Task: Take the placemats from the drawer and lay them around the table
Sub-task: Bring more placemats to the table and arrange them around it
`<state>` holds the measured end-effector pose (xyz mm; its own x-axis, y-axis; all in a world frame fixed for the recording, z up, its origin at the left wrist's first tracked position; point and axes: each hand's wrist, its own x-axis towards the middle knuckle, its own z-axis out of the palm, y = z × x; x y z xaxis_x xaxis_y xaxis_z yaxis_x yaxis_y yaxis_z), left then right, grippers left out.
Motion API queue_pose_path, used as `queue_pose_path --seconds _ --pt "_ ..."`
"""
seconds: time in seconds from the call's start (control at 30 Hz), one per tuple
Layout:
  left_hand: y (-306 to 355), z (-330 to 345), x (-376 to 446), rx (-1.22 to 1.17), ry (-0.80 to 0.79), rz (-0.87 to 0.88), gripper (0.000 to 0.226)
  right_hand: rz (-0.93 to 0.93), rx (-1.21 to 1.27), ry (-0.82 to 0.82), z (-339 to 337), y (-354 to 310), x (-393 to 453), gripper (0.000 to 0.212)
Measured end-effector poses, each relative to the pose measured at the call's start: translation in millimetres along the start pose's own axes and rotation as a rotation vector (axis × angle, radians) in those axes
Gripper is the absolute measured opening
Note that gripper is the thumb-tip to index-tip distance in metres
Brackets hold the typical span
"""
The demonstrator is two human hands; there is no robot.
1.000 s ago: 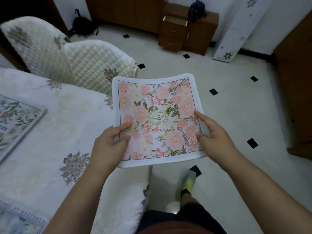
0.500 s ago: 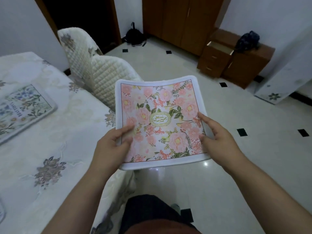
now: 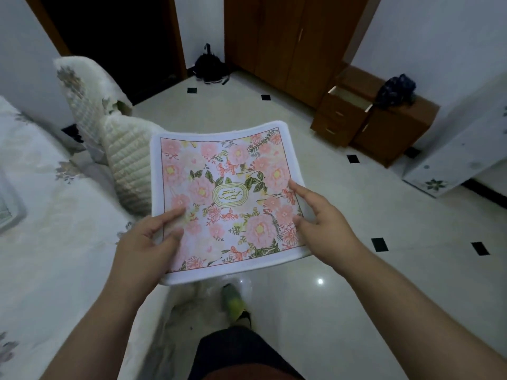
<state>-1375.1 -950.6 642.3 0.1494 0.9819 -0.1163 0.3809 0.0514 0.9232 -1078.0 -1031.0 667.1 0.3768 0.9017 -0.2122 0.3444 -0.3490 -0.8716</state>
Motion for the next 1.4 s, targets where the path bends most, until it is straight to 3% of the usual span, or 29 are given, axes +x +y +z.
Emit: queue_pose_path --seconds 0.43,0.7,1.1,1.4 --pt "55 59 198 0.042 -0.004 0.019 0.042 -0.024 -0.081 0.023 -40 -45 194 0.062" --pt "59 61 253 0.030 0.194 -0.050 0.041 -0.083 -0.042 -0.127 -29 -69 302 0.058" --pt "94 90 242 0.027 0.788 -0.279 0.039 -0.417 -0.142 -0.705 12 -132 457 0.059" --pt "85 115 166 -0.072 1.195 -0.554 0.038 -0.633 -0.265 -1.167 108 -172 447 0.053"
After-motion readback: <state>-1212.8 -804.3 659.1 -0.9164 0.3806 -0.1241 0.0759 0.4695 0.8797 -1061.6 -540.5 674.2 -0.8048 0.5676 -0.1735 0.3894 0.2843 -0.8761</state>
